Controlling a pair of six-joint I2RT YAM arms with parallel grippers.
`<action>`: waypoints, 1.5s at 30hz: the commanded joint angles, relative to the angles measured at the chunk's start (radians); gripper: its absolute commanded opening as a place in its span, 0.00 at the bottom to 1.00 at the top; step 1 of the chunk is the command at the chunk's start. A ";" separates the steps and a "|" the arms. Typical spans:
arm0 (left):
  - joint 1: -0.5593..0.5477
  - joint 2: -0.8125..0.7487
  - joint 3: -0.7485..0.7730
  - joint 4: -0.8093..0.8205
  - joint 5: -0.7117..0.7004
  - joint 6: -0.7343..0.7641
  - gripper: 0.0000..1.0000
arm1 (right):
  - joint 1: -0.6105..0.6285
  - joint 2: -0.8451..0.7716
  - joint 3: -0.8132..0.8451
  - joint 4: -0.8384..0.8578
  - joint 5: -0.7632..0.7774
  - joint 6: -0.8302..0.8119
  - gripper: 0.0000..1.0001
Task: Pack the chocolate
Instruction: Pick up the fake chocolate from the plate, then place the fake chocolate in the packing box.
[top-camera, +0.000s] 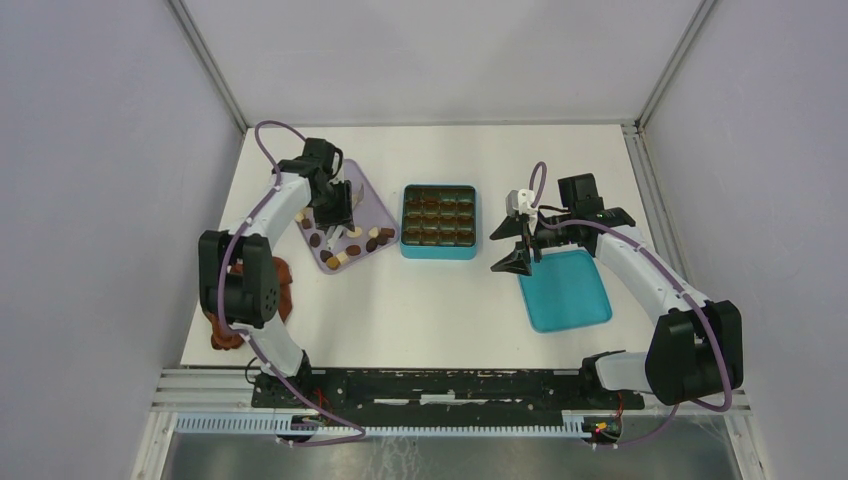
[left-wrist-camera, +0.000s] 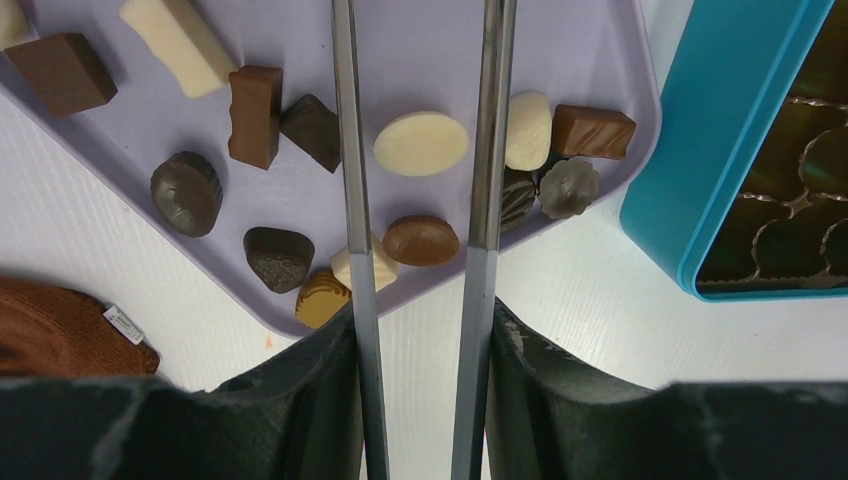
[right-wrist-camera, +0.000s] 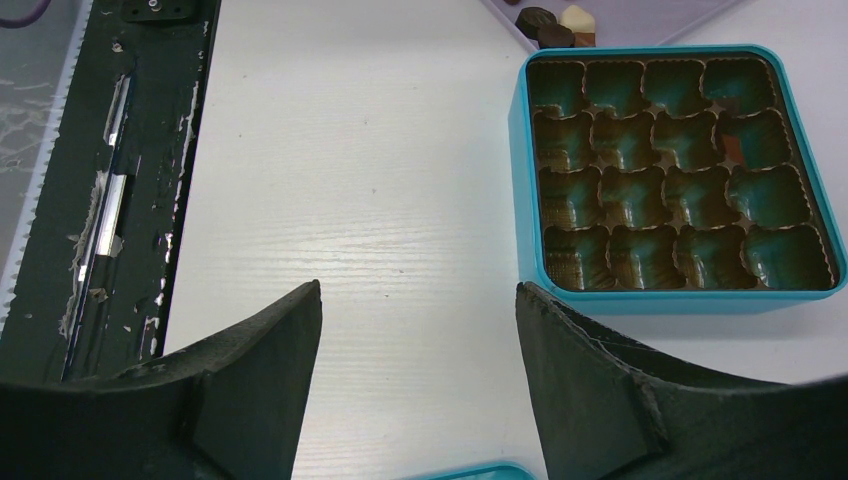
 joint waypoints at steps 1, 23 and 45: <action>0.005 0.016 0.044 -0.005 0.006 0.044 0.47 | 0.004 0.003 0.031 0.009 0.006 -0.009 0.77; -0.003 -0.006 0.049 -0.034 0.018 0.043 0.07 | 0.003 0.001 0.039 -0.003 0.007 -0.020 0.77; 0.001 -0.395 -0.233 0.159 0.196 -0.041 0.02 | 0.003 0.004 0.039 -0.002 0.007 -0.021 0.77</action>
